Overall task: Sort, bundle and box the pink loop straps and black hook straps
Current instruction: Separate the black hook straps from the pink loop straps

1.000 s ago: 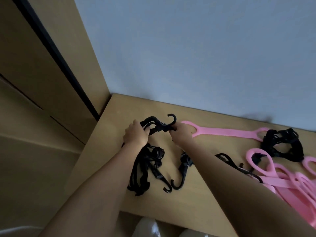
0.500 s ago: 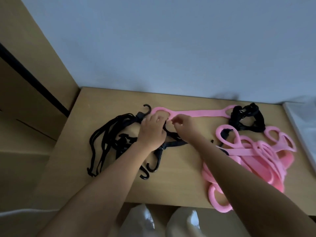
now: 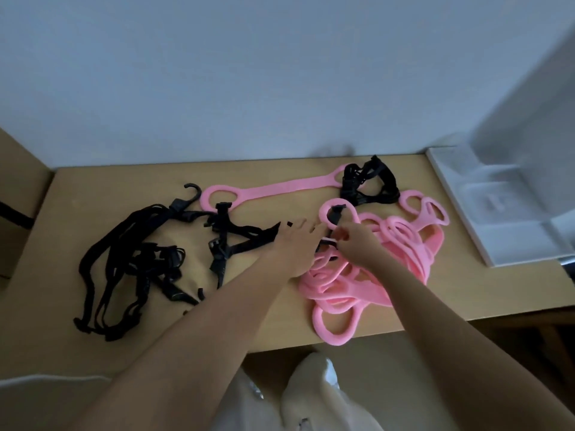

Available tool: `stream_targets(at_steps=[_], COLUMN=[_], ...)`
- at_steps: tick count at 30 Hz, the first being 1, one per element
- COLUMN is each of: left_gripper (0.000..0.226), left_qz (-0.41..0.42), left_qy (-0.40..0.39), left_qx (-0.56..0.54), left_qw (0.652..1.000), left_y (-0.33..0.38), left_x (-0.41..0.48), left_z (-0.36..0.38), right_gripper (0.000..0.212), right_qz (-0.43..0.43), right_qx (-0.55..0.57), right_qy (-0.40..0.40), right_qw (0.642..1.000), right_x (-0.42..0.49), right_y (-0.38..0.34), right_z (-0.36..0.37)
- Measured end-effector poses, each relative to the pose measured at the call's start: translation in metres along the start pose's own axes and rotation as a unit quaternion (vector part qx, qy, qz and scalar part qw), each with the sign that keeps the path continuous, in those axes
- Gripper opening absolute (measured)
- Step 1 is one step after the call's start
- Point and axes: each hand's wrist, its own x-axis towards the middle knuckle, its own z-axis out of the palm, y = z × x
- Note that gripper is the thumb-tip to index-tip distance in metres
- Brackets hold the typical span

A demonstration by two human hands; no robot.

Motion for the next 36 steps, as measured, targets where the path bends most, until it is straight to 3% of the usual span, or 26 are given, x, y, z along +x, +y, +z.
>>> stream_targets(at_steps=[5,9,12,14,16,19,22,28,31,36], left_gripper=[0.033,0.033,0.038,0.037,0.029,0.020,0.018,0.031,0.023,0.046], left_qz=[-0.052,-0.123,-0.216,-0.222,-0.200,-0.171,-0.168,-0.022,-0.080,-0.215], left_qy=[-0.020,0.018,0.051,0.054,0.054,0.075,0.132,0.095,0.021,-0.028], left_qx=[0.038,-0.100,-0.264,-0.309,-0.324,-0.314,-0.288,-0.109,-0.042,-0.031], left_qw=[0.998,0.987,0.939,0.923,0.923,0.931,0.934,0.989,0.996,0.976], left_y=[0.008,0.012,0.018,0.019,0.015,0.000,-0.021,-0.085,-0.122,-0.153], left_x=[0.007,0.010,0.017,0.023,0.020,0.004,-0.019,-0.092,-0.129,-0.171], left_z=[0.004,-0.001,-0.009,-0.016,-0.022,-0.026,-0.031,-0.029,-0.021,-0.016], right_gripper=[0.017,0.015,0.019,0.013,0.026,0.030,0.028,0.045,0.050,0.057], right_qz=[0.011,0.019,-0.008,0.000,0.012,-0.011,-0.071,-0.154,-0.169,-0.193], right_qx=[0.018,0.048,0.058,0.057,0.019,-0.021,0.014,-0.012,-0.032,-0.065], right_qy=[0.007,0.052,0.054,0.058,0.065,0.086,0.102,-0.018,-0.046,-0.107], right_qw=[1.000,0.997,0.997,0.997,0.998,0.996,0.992,0.988,0.984,0.973], right_x=[-0.007,-0.010,-0.013,-0.018,-0.023,-0.026,-0.020,-0.011,-0.011,-0.018], right_y=[0.014,0.017,0.015,0.016,0.020,0.010,-0.014,-0.074,-0.100,-0.139], right_z=[0.007,0.011,0.020,0.025,0.027,0.024,0.027,0.055,0.076,0.115])
